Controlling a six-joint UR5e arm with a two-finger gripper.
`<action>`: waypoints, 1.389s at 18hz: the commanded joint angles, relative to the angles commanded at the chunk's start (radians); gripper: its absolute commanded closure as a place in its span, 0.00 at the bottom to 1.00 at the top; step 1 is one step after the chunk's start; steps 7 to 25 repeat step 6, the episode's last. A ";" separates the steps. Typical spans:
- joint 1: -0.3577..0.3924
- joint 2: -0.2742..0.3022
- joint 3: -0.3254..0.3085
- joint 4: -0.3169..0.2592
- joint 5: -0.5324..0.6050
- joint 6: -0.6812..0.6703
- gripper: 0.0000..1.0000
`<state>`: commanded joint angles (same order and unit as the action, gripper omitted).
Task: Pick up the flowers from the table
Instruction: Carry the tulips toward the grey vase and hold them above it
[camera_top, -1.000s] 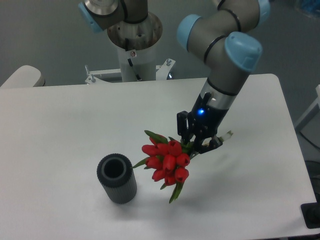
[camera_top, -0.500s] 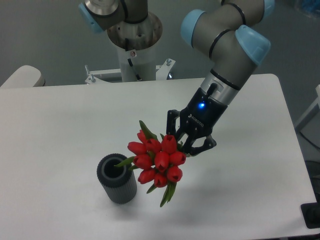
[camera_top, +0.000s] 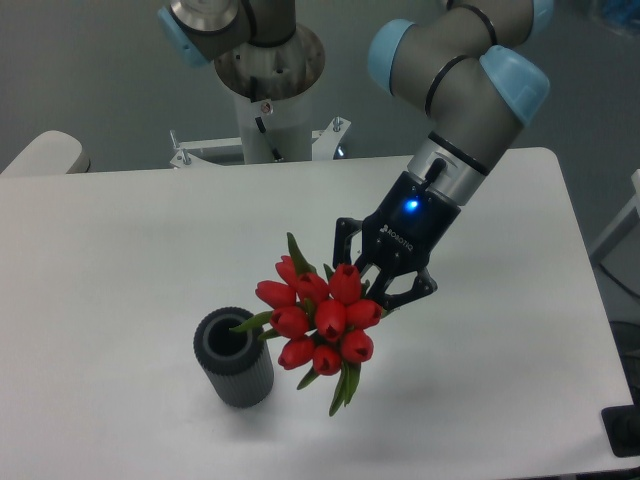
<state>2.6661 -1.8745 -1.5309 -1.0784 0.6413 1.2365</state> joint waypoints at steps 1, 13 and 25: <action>-0.002 0.000 0.000 0.002 -0.005 0.000 0.71; 0.000 0.000 -0.002 0.021 -0.005 -0.008 0.71; 0.000 0.000 -0.002 0.021 -0.005 -0.008 0.71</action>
